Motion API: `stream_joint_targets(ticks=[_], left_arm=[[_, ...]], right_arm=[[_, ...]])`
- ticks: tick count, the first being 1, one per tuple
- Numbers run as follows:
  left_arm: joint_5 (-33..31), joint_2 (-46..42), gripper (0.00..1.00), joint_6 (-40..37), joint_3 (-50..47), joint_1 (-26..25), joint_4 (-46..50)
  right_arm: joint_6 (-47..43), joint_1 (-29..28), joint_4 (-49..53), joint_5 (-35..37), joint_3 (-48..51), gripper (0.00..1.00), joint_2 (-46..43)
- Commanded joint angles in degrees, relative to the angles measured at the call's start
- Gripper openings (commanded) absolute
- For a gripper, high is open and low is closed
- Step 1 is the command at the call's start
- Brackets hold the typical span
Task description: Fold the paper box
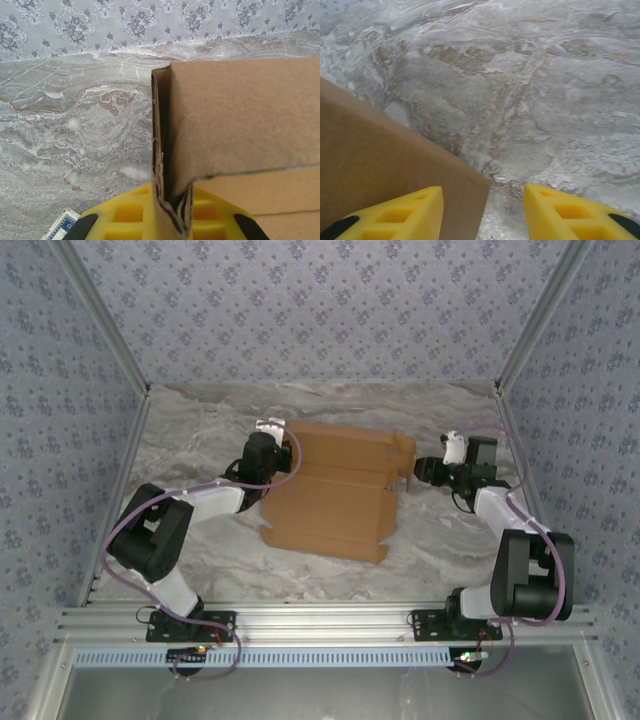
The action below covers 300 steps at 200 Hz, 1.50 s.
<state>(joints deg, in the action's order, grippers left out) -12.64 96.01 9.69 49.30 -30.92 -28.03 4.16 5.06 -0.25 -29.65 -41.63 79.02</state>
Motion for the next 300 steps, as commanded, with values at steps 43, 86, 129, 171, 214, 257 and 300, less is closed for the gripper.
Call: stream_joint_targets(ticks=[43, 86, 129, 171, 214, 257, 300], left_arm=[[0.87, -2.13, 0.00, 0.85, 0.27, -0.24, -0.63], [0.87, -2.19, 0.00, 0.83, 0.28, -0.23, -0.70], [0.95, -2.23, 0.00, 0.76, 0.25, -0.21, -0.71], [1.17, -2.31, 0.00, 0.69, 0.24, -0.26, -0.72], [1.35, -2.40, 0.00, 0.55, 0.16, -0.23, -0.62], [1.54, -2.58, 0.00, 0.51, 0.13, -0.24, -0.62], [1.67, -2.75, 0.00, 0.52, 0.09, -0.28, -0.64]], right_arm=[[-5.73, -2.69, -1.24, -7.44, -1.71, 0.43, 2.31], [-7.10, -3.82, -1.06, -7.79, -2.66, 0.43, 3.14], [-9.81, -5.33, 0.44, -7.18, -5.30, 0.43, 5.35], [-11.28, -5.49, -0.22, -6.09, -6.45, 0.43, 6.29], [-12.86, -6.49, -1.11, -4.06, -7.81, 0.51, 6.98], [-14.81, -8.21, -1.60, -6.22, -9.51, 0.53, 8.13], [-16.18, -10.23, -1.93, -3.35, -11.11, 0.51, 9.39]])
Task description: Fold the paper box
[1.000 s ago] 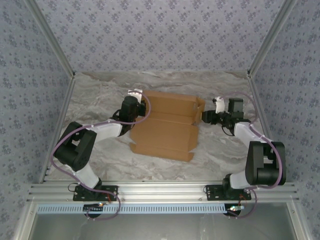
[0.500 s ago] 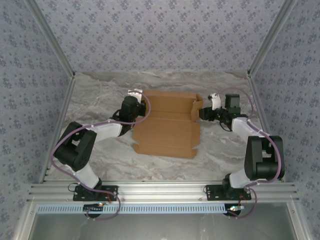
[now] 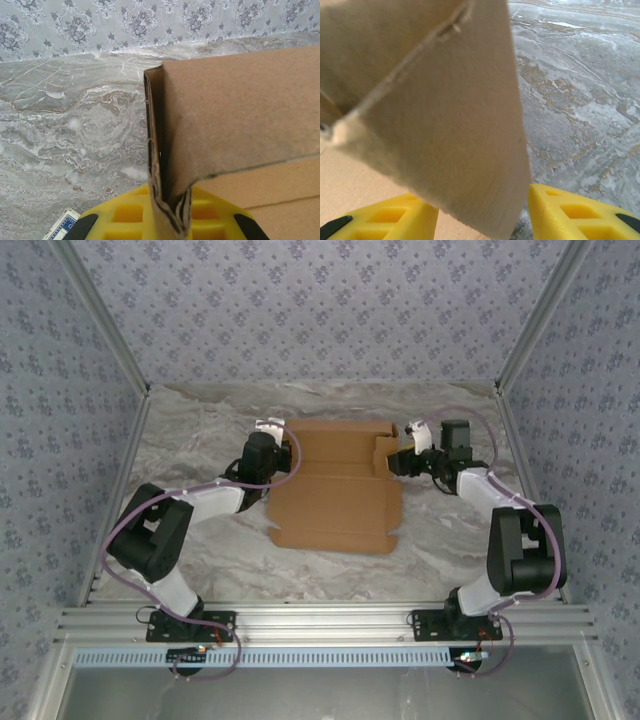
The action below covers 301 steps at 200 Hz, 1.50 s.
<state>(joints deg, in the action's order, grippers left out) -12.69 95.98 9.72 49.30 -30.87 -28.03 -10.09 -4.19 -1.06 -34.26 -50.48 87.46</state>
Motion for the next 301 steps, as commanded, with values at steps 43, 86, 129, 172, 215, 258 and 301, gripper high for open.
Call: stream_joint_targets(ticks=[43, 86, 129, 172, 215, 258, 301], left_arm=[[1.96, -2.72, 0.00, 0.57, 0.06, -0.33, -0.62], [2.17, -2.77, 0.00, 0.74, -0.01, -0.31, -0.62], [2.58, -2.71, 0.00, 0.87, 0.14, -0.26, -0.53], [2.73, -2.73, 0.00, 0.84, 0.18, -0.32, -0.45], [2.71, -2.82, 0.00, 0.86, 0.16, -0.26, -0.36], [2.62, -3.00, 0.00, 0.79, 0.05, -0.27, -0.27], [2.67, -3.17, 0.00, 0.77, -0.12, -0.29, -0.29]], right_arm=[[-2.53, -2.94, -3.89, 5.27, -1.91, 0.46, 1.21], [-3.17, -5.59, -6.61, 9.56, -1.49, 0.42, 1.07], [-1.59, -8.16, -9.31, 17.19, -1.16, 0.41, 0.89], [1.45, -11.10, -13.31, 25.70, 0.34, 0.39, 0.88], [6.61, -13.14, -14.64, 31.57, -0.52, 0.36, 2.25], [13.09, -15.76, -11.88, 43.02, -2.93, 0.34, 4.42], [17.78, -16.52, -10.58, 47.02, -4.19, 0.32, 6.77]])
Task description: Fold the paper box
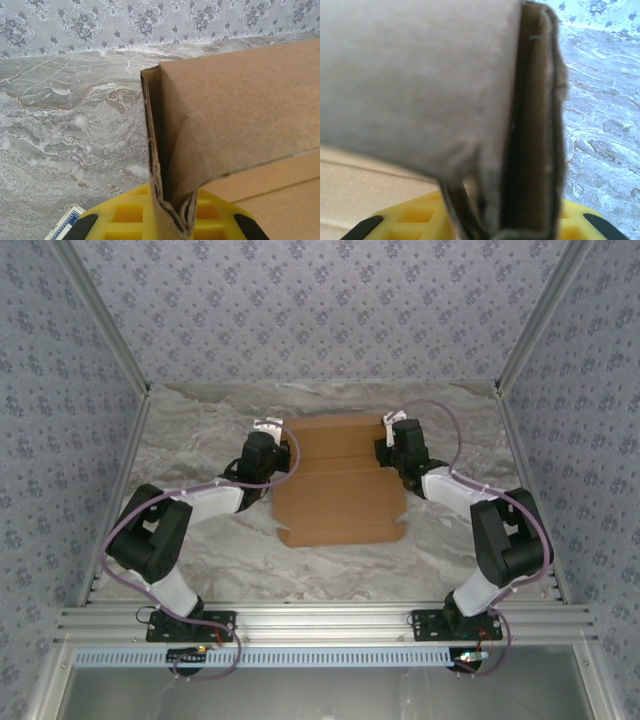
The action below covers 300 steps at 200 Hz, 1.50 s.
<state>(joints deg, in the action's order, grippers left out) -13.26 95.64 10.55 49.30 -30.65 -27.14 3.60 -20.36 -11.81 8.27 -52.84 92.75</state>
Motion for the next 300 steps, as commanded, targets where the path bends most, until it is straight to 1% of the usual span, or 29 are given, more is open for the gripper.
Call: stream_joint_targets(ticks=[1, 25, 49, 119, 138, 166, 202, 219, 234, 274, 300], left_arm=[[3.24, -2.82, 0.00, -0.07, -0.10, -0.49, -1.18], [3.23, -2.86, 0.00, 0.05, -0.12, -0.50, -1.17], [3.22, -2.82, 0.00, 0.08, -0.14, -0.53, -1.32], [3.18, -2.82, 0.00, 0.27, -0.17, -0.54, -1.34], [3.24, -2.74, 0.00, 0.35, -0.17, -0.55, -1.36], [3.23, -2.59, 0.00, 0.35, -0.17, -0.49, -1.35], [3.24, -2.45, 0.00, 0.36, -0.18, -0.53, -1.43], [3.21, -2.47, 0.00, 0.37, -0.17, -0.51, -1.40], [3.08, -2.47, 0.00, 0.26, -0.17, -0.46, -1.39], [2.81, -2.56, 0.00, 0.27, -0.13, -0.53, -1.34], [2.64, -2.56, 0.00, 0.35, -0.08, -0.49, -1.09]], right_arm=[[4.12, -0.41, 0.19, 4.57, -1.83, 0.32, 1.52], [4.60, -0.44, 0.73, 6.33, -2.31, 0.31, 2.06], [8.06, -0.49, 3.12, 10.98, -4.19, 0.28, 2.82], [14.43, -2.32, 9.04, 23.76, -6.46, 0.25, 5.58], [15.77, -3.31, 10.26, 26.19, -7.24, 0.25, 6.39], [17.48, -5.29, 12.96, 32.24, -8.78, 0.24, 7.66], [20.88, -6.03, 14.69, 36.31, -9.17, 0.24, 8.71], [21.45, -6.10, 14.14, 36.40, -8.71, 0.25, 8.68], [20.05, -6.17, 12.60, 34.00, -8.29, 0.27, 8.46], [14.93, -6.19, 9.25, 25.20, -6.44, 0.41, 6.17], [12.49, -6.10, 7.84, 20.77, -4.16, 0.50, 4.24]])
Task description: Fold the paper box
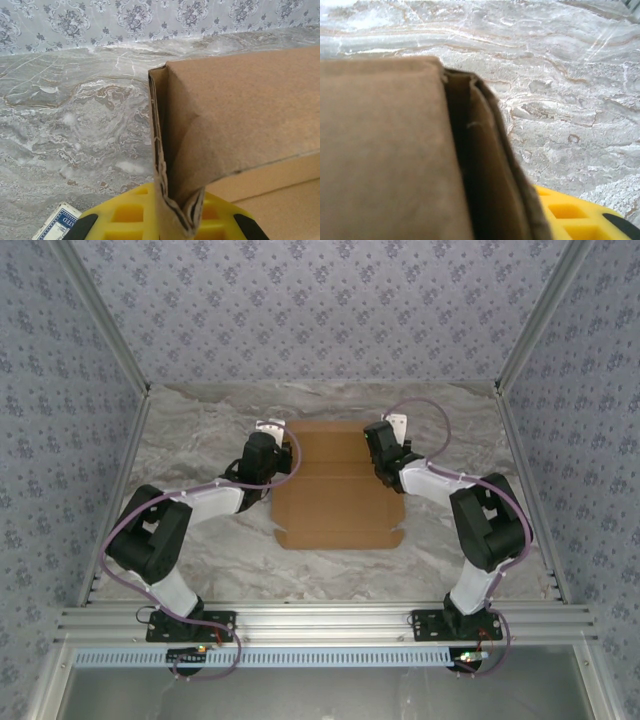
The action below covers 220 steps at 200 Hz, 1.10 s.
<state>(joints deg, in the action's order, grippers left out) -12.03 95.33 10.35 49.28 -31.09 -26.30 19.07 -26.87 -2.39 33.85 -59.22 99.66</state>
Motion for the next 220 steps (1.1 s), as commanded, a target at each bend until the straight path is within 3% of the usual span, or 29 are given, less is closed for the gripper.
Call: stream_joint_targets(ticks=[1, 90, 159, 220], left_arm=[[1.36, -2.25, 0.00, 0.59, -0.06, -0.08, -1.91], [-1.94, -2.25, 0.00, 0.98, 1.27, -0.08, 0.64], [-6.68, -2.57, 0.00, 0.58, 3.11, -0.10, 5.84], [-9.04, -0.16, 0.00, -1.73, 6.00, -0.21, 10.38]], right_arm=[[-3.03, 0.42, -1.61, -4.91, 2.29, 0.51, -2.74], [-6.32, 0.16, -0.29, -15.73, 8.03, 0.71, -10.04], [-6.49, -0.75, 5.70, -19.16, 8.98, 0.86, -15.79], [-9.21, -1.56, 10.96, -21.45, 10.89, 0.86, -25.08]])
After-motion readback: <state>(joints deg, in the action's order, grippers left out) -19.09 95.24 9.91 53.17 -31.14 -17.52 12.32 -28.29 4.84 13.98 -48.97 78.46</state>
